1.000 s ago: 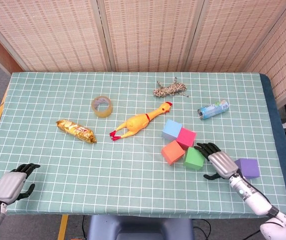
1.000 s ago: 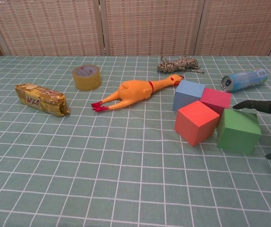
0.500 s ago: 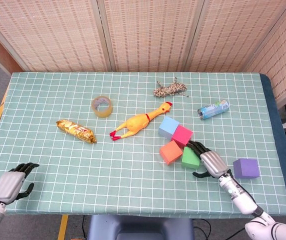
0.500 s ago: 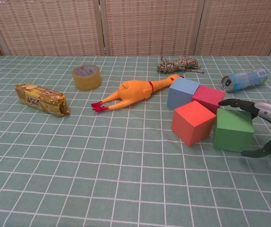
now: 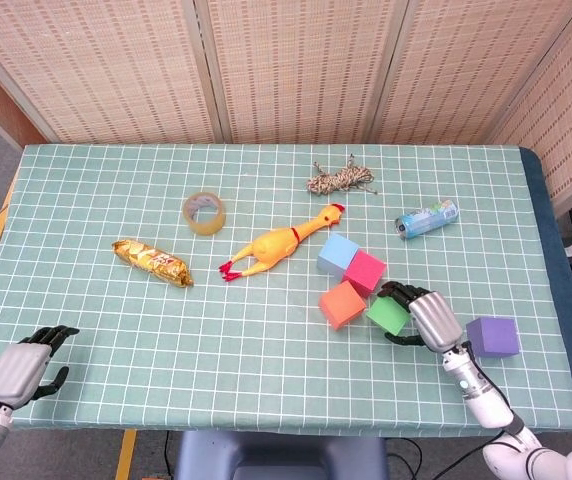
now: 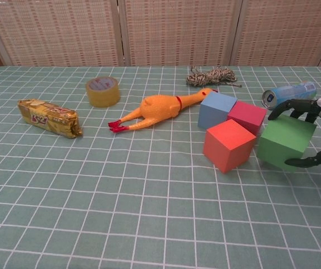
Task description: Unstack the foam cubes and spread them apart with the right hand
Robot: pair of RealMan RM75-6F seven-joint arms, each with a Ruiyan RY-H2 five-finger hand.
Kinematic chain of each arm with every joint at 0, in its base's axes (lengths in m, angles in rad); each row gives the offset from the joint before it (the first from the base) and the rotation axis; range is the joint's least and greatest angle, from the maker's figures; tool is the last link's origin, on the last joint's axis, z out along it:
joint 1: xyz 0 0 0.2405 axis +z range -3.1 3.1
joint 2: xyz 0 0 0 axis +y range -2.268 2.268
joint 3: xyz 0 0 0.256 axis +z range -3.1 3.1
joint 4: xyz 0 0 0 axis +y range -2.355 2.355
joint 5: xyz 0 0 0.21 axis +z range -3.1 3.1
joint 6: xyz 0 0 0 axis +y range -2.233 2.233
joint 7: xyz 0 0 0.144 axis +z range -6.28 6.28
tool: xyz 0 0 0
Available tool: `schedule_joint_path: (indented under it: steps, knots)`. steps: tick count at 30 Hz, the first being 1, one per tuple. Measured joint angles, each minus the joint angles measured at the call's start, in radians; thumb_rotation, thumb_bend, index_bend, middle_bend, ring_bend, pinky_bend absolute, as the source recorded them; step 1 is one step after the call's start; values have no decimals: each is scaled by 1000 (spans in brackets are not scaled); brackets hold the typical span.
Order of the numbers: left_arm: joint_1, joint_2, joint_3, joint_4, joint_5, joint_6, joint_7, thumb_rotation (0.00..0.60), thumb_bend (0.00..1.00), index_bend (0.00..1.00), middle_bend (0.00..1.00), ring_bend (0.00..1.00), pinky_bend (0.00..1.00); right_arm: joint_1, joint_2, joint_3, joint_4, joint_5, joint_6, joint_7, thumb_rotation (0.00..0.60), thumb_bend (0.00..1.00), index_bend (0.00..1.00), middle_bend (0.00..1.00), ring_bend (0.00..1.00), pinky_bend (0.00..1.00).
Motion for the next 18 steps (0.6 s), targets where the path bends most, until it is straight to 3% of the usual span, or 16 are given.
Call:
schedule_joint_path:
  steps: [5, 13, 18]
  knots:
    - [1, 1, -1, -1, 0, 3, -4, 600, 469, 205, 199, 182, 392, -10, 67, -27, -90, -15, -3, -1, 600, 148, 465, 569, 625, 876]
    - [-1, -2, 0, -3, 1, -2, 3, 600, 470, 205, 200, 183, 391, -9, 309, -148, -379, -70, -100, -12, 600, 148, 454, 568, 615, 871]
    - [-1, -2, 0, -3, -3, -4, 5, 600, 469, 205, 200, 183, 392, -15, 355, -187, -423, -95, -125, -63, 600, 148, 374, 537, 520, 792]
